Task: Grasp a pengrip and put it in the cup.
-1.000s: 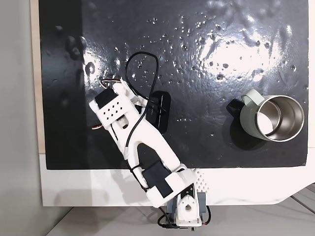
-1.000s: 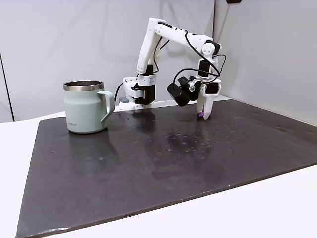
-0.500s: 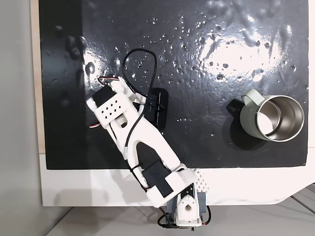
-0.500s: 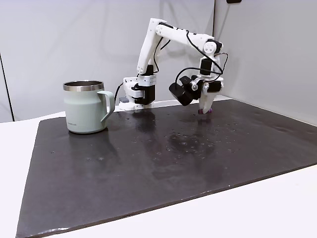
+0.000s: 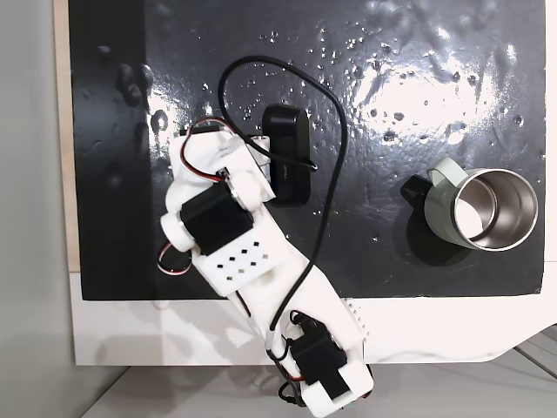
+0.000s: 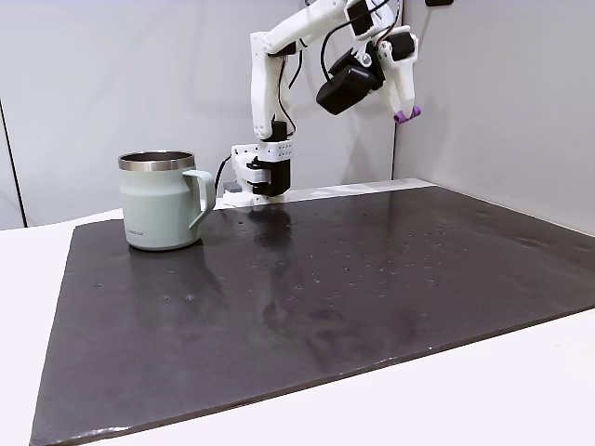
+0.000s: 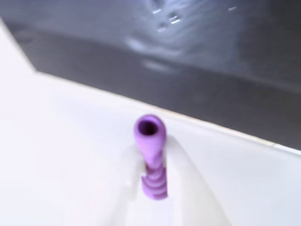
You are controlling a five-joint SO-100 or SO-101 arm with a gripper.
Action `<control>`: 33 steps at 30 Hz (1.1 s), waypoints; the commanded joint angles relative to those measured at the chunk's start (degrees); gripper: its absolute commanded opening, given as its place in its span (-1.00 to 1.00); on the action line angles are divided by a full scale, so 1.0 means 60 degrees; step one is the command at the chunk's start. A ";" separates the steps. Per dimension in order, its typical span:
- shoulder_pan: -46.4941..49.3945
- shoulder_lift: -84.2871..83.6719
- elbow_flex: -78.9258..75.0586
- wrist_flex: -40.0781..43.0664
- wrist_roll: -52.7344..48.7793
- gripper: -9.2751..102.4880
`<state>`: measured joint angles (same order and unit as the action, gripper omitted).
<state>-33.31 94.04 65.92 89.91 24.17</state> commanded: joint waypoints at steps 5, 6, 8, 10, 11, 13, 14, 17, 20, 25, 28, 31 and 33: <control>0.1011 0.0952 -0.0381 0.0645 -0.0527 -0.83; 0.1245 0.1055 -0.0366 0.0820 -0.0630 -0.83; 0.1802 0.1392 -0.0205 0.1055 -0.0864 -0.83; 0.2446 0.1890 0.0103 0.1084 -0.1260 -0.83; 0.2798 0.2168 0.0249 0.1099 -0.1509 -0.83; 0.3516 0.2725 0.0586 0.1113 -0.2021 -0.83; 0.3896 0.3047 0.0835 0.1113 -0.2300 -0.83; 0.5039 0.4014 0.1685 0.1113 -0.3223 -0.83; 0.6270 0.4863 0.2329 0.1113 -0.4189 -0.83; 0.8350 0.5757 0.3091 0.1113 -0.5801 -0.83; 0.9653 0.5771 0.3179 0.1113 -0.6680 -0.83; 1.0898 0.5391 0.3135 0.1113 -0.7471 -0.83; 1.1616 0.4922 0.3003 0.1084 -0.7866 -0.83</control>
<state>30.59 125.68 85.25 96.33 -19.25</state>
